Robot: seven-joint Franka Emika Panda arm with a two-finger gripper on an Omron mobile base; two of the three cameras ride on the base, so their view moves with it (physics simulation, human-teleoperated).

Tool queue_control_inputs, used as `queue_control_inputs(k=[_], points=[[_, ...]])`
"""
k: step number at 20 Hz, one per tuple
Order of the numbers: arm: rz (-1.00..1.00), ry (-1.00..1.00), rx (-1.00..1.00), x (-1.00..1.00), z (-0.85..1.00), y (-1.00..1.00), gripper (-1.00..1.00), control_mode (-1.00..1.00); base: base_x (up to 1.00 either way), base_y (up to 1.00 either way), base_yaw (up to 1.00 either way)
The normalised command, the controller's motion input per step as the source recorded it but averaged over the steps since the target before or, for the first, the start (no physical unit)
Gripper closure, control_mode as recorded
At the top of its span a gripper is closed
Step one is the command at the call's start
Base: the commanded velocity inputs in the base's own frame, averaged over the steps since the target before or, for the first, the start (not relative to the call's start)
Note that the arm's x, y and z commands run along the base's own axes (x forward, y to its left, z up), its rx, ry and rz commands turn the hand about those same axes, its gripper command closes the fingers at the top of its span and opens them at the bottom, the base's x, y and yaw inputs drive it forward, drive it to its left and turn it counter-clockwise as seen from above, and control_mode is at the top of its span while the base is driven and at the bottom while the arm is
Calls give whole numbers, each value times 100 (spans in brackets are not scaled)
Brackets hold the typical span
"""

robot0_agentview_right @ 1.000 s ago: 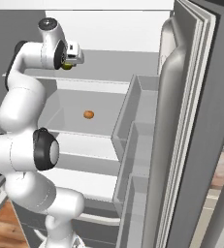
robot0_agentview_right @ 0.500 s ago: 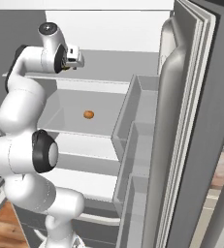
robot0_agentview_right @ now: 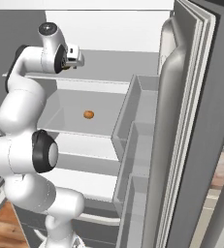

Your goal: Retrieve the kiwi and tangerine from the fridge and place them into the bowl on the dining table.

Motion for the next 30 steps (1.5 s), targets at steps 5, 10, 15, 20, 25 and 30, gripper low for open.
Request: queue_control_inputs(k=[5,10,15,20,25,30], points=[[0,-4,0,11,0,0,-100,-100,0,0,0],[0,-6,0,13,0,2,-100,-100,0,0,0],[0,1,0,1,-8,11,-100,-100,0,0,0],[0,9,0,0,-22,22,-100,-100,0,0,0],[0,2,0,2,-5,20,100,-100,0,0,0],[0,0,0,9,-1,9,100,-100,0,0,0]])
